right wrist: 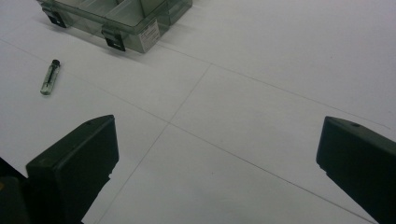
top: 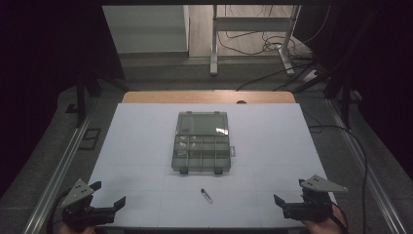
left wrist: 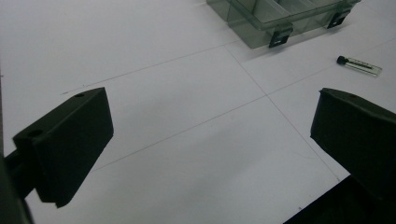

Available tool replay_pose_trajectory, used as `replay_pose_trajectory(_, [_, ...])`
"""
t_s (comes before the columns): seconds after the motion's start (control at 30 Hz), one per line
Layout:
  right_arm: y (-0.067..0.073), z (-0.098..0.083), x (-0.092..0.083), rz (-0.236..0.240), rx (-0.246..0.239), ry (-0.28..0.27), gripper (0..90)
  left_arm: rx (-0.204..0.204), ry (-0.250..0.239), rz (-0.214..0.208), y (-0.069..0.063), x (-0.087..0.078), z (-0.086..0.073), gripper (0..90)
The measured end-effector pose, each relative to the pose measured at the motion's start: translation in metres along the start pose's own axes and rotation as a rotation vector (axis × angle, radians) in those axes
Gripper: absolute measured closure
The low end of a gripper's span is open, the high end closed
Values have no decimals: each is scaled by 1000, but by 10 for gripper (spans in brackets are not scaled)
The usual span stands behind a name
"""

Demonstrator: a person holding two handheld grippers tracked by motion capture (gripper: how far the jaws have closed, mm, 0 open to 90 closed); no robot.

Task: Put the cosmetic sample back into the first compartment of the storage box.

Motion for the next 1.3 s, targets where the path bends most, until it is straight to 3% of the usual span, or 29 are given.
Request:
replay_pose_trajectory(0.23, [3,2,4,29,-20,24,0,-26,-8,-39,4,-1,-1,0])
replay_pose_trajectory(0.47, [6,8,10,64,-27,5,0,-26,5,-35,3,1,0,1])
replay_pose_trajectory(0.67, [10,12,18,94,-47,20,0,-24,10,-43,3,1,0,3])
replay_pose_trajectory(0.83, [16,17,25,172,-49,26,0,-24,14,-45,3,2,0,4])
replay_pose_trajectory(0.9, [17,17,26,176,-53,25,0,-23,15,-46,3,2,0,4])
replay_pose_trajectory(1.23, [35,32,42,271,-113,41,0,-20,29,-53,3,3,0,6])
replay_pose_trajectory(1.3, [42,38,45,287,-145,24,0,-14,30,-49,3,3,0,6])
Point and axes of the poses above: each handheld gripper's, and its own axes: x roughly forward along the jaws, z roughly out of its top, y roughly to its left, the point moved 3 cm from there along x, roughly forward along the jaws, and after that the axes turned 3 degrees about -x, right-handed, at the moved point
